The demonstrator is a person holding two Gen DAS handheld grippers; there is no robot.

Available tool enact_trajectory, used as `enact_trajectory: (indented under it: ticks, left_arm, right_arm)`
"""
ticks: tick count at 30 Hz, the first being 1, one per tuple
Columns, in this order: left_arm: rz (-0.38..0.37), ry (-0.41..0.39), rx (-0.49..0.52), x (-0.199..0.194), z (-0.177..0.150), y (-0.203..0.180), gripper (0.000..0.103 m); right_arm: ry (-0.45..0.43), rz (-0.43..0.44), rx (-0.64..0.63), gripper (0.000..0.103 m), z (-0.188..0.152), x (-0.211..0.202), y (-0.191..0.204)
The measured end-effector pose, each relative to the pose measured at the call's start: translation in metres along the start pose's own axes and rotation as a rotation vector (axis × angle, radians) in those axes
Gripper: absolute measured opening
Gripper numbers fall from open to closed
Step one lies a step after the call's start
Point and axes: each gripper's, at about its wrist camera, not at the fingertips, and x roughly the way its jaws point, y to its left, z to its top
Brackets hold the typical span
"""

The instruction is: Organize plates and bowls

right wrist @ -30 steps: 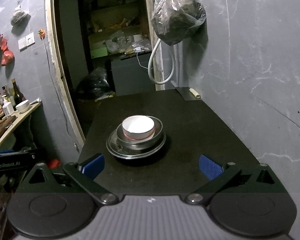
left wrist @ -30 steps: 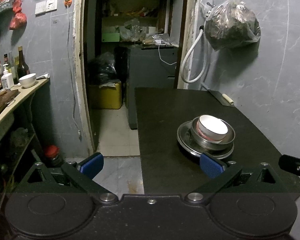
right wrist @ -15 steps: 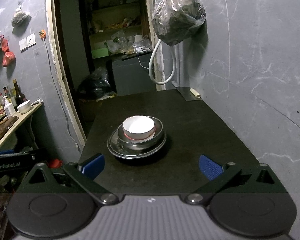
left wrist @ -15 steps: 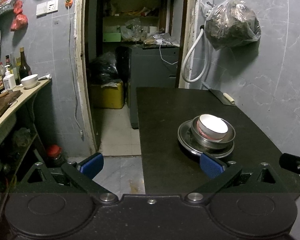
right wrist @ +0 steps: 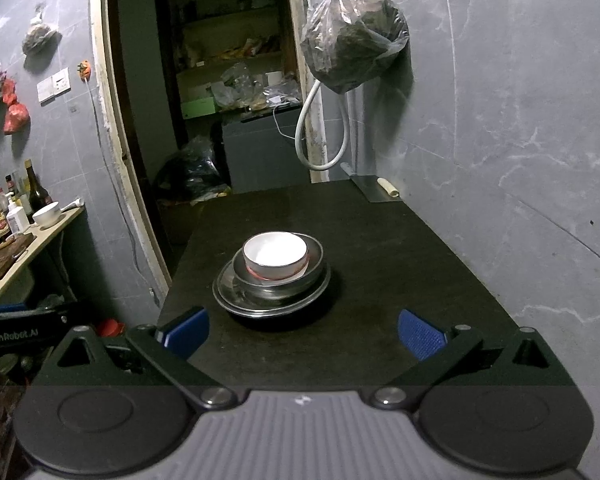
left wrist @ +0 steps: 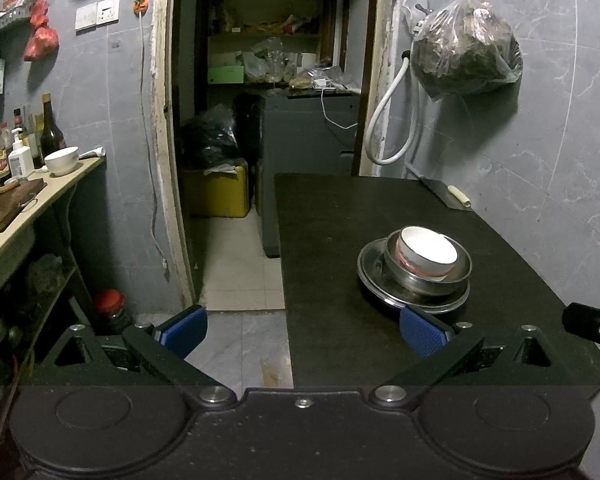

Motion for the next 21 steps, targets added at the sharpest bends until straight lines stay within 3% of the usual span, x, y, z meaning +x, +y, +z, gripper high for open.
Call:
enact_trajectory:
  ticks: [21]
  left_arm:
    - [0.012,-0.009,-0.009,0.0008,-0.0028,0.0046,0.102]
  right_arm:
    - [-0.002,-0.007,0.005,0.103,-0.0007,0.0006,0.0008]
